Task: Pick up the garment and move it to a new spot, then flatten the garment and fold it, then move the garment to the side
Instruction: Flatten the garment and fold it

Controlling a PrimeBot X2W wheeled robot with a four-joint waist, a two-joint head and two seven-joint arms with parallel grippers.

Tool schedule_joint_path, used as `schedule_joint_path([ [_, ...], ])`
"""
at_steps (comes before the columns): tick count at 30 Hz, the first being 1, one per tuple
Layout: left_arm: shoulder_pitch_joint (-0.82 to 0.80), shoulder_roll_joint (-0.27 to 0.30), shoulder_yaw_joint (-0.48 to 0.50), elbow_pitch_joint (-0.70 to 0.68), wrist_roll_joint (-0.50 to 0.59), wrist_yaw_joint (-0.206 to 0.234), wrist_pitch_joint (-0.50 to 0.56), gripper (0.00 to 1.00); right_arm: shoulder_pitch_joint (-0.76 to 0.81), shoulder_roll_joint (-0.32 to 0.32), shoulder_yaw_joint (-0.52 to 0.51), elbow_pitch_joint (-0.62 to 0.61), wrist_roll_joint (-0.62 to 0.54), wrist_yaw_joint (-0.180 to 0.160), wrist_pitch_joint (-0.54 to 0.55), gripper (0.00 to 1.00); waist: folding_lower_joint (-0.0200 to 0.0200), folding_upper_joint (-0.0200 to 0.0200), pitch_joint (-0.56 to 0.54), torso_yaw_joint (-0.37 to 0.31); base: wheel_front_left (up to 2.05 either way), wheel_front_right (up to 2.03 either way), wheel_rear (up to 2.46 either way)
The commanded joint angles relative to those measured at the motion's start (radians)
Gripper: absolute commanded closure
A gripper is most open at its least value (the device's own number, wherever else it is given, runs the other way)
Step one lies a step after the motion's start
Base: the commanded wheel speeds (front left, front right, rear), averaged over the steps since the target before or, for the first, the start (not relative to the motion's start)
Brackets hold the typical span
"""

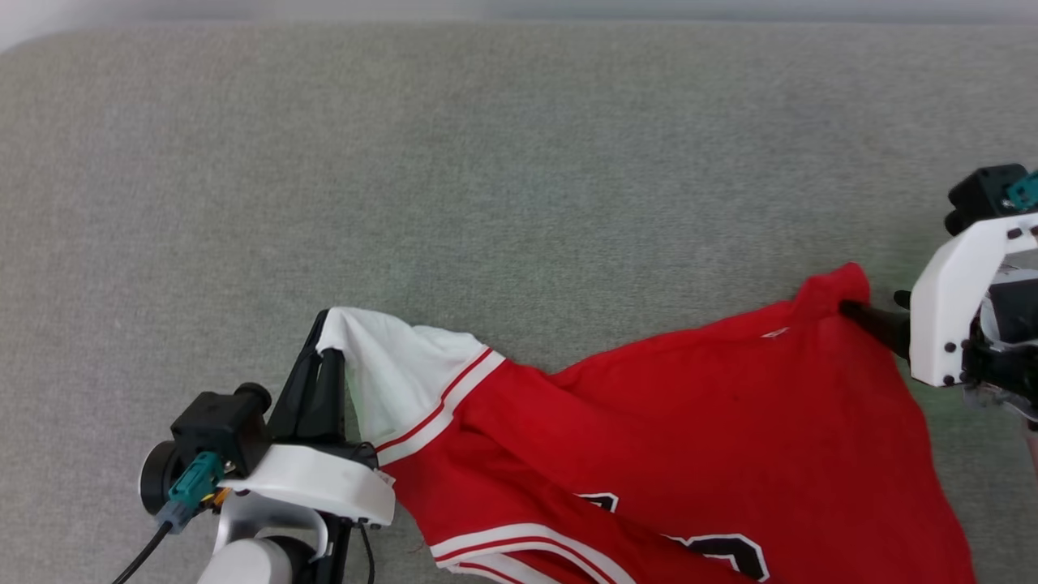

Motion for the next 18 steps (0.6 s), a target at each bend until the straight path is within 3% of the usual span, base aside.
schedule_joint_path([
  [1, -0.015, -0.001, -0.002, 0.000, 0.003, -0.001, -0.006, 1.00, -0.017, 0.000, 0.003, 0.005, -0.002, 0.000, 0.004, 0.00, -0.0001, 0.0000, 0.027, 0.023, 0.00, 0.00, 0.00],
  [7, -0.043, -0.017, -0.014, 0.024, -0.001, -0.009, -0.024, 1.00, -0.023, 0.029, 0.067, 0.099, 0.000, 0.000, 0.072, 0.00, -0.0001, 0.0000, 0.053, 0.044, 0.00, 0.00, 0.00],
  [8, -0.044, -0.019, -0.016, 0.029, -0.002, -0.009, -0.026, 1.00, -0.018, 0.033, 0.080, 0.114, 0.003, 0.000, 0.076, 0.60, -0.0001, 0.0000, 0.052, 0.047, 0.00, 0.00, 0.00],
  [9, -0.044, -0.019, -0.017, 0.033, -0.004, -0.011, -0.029, 1.00, -0.014, 0.038, 0.088, 0.126, 0.010, 0.000, 0.078, 0.75, -0.0001, 0.0000, 0.051, 0.049, 0.00, 0.00, 0.00],
  [10, -0.046, -0.019, -0.018, 0.038, -0.005, -0.011, -0.030, 1.00, -0.012, 0.038, 0.098, 0.136, 0.015, 0.000, 0.087, 1.00, -0.0001, 0.0000, 0.050, 0.051, 0.00, 0.00, 0.00],
  [18, -0.059, -0.001, -0.005, 0.072, -0.014, -0.017, -0.034, 1.00, -0.056, -0.005, 0.118, 0.087, 0.023, 0.000, -0.021, 1.00, -0.0001, 0.0000, -0.015, 0.046, 0.00, 0.00, 0.00],
])
